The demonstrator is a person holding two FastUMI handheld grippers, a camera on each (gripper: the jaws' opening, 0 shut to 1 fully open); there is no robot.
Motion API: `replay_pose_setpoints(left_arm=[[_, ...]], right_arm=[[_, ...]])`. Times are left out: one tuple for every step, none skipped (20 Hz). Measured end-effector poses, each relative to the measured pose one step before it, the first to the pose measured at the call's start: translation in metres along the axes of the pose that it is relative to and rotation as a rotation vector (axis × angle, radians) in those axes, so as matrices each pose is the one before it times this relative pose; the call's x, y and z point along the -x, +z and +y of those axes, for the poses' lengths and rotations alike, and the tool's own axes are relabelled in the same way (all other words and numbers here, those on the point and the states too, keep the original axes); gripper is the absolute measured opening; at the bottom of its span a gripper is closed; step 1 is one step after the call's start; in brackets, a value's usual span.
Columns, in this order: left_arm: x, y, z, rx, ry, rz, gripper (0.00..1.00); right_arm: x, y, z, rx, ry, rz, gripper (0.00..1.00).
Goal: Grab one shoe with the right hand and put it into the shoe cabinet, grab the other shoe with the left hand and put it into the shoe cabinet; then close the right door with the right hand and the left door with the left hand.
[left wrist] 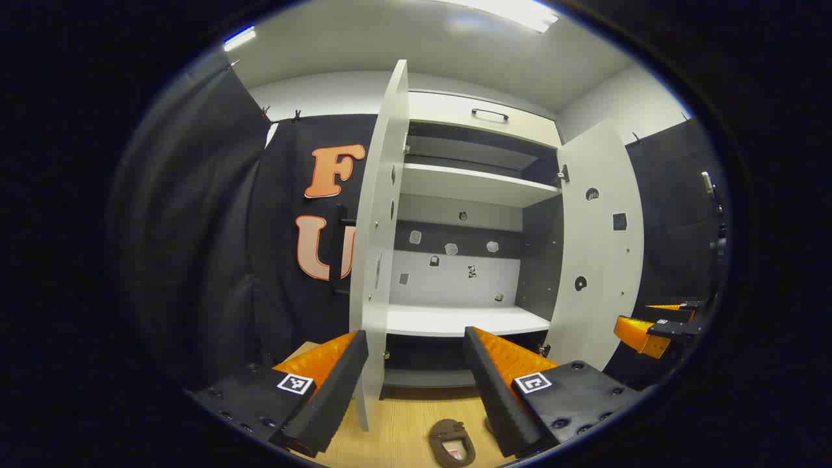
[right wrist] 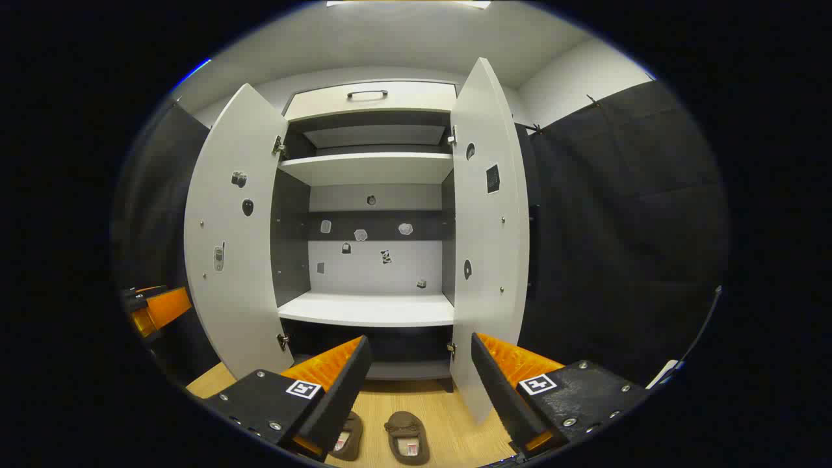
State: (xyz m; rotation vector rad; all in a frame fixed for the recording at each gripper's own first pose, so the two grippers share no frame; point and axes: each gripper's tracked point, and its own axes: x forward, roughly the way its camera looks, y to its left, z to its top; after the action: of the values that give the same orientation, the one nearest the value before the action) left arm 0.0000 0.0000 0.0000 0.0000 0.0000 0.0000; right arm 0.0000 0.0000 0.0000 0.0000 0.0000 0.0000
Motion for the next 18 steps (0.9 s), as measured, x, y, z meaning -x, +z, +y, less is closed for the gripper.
replay_pose_setpoints(left_arm=[[0.00038, -0.00010, -0.00009, 0.00000, 0.00049, -0.00103, 0.96], [-0.00058, 0.00099, -0.00004, -0.00011, -0.00031, -0.00082, 0.96], [0.00022, -0.00125, 0.00075, -0.00170, 0.00065, 0.00066, 0.94], [0.00033, 0.00028, 0.00060, -0.00330, 0.00169, 0.00171, 0.96], [0.00065, 0.00011, 0.00073, -0.00321, 0.00208, -0.00057, 0.94], [0.00047, 0.00021, 0.00051, -0.00190, 0.00164, 0.00036, 0.96], [0.00079, -0.00095, 0.00031, -0.00052, 0.00060, 0.00181, 0.96], [0.00041, -0.00088, 0.00039, 0.00041, 0.00190, 0.00267, 0.96], [0.00068, -0.00135, 0.00072, 0.00144, 0.00124, 0.00167, 0.96], [0.00004, -0.00023, 0.00030, 0.00127, 0.00186, 0.00238, 0.96], [0.00217, -0.00010, 0.00040, 0.00047, 0.00151, -0.00099, 0.96], [0.00056, 0.00042, 0.00079, -0.00065, 0.00210, -0.00082, 0.96], [-0.00008, -0.00078, 0.00020, 0.00017, 0.00007, 0.00097, 0.96], [0.00074, -0.00012, 0.00016, 0.00033, 0.00005, 0.00051, 0.96], [0.00114, -0.00048, 0.00031, -0.00034, 0.00099, -0.00007, 0.97], [0.00098, 0.00031, -0.00003, -0.00083, 0.00088, 0.00035, 0.96], [0.00053, -0.00097, 0.00087, -0.00106, 0.00182, 0.00115, 0.96], [0.00045, -0.00083, 0.00109, -0.00113, 0.00233, 0.00154, 0.96]], right_arm=[[-0.00058, 0.00017, -0.00013, 0.00087, 0.00038, -0.00083, 0.95], [-0.00002, 0.00044, 0.00050, 0.00263, -0.00035, 0.00000, 0.95], [-0.00062, -0.00083, 0.00008, 0.00161, -0.00038, 0.00301, 0.95], [-0.00047, -0.00132, 0.00013, -0.00047, 0.00121, 0.00457, 0.95], [-0.00044, -0.00059, 0.00029, -0.00016, 0.00068, 0.00308, 0.95], [0.00071, -0.00103, 0.00032, 0.00098, -0.00003, 0.00333, 0.95], [0.00010, -0.00044, 0.00035, 0.00144, 0.00051, 0.00185, 0.95], [0.00037, -0.00034, 0.00020, 0.00164, 0.00060, 0.00017, 0.95], [0.00041, -0.00009, 0.00024, 0.00218, 0.00084, -0.00041, 0.95], [0.00015, -0.00001, 0.00043, 0.00223, 0.00035, 0.00002, 0.95], [0.00026, -0.00069, 0.00028, 0.00096, 0.00070, 0.00127, 0.95], [0.00029, -0.00064, 0.00080, -0.00051, 0.00146, 0.00081, 0.95], [-0.00061, -0.00091, 0.00035, 0.00088, 0.00149, 0.00220, 0.95], [-0.00119, -0.00260, 0.00024, 0.00108, 0.00254, 0.00486, 0.95], [-0.00072, -0.00511, 0.00014, 0.00038, 0.00028, 0.00978, 0.95], [-0.00213, -0.00623, -0.00069, 0.00221, -0.00072, 0.00940, 0.95], [-0.00260, -0.00830, -0.00086, 0.00538, -0.00153, 0.01194, 0.95], [-0.00367, -0.01036, -0.00058, 0.00256, -0.00080, 0.01998, 0.95]])
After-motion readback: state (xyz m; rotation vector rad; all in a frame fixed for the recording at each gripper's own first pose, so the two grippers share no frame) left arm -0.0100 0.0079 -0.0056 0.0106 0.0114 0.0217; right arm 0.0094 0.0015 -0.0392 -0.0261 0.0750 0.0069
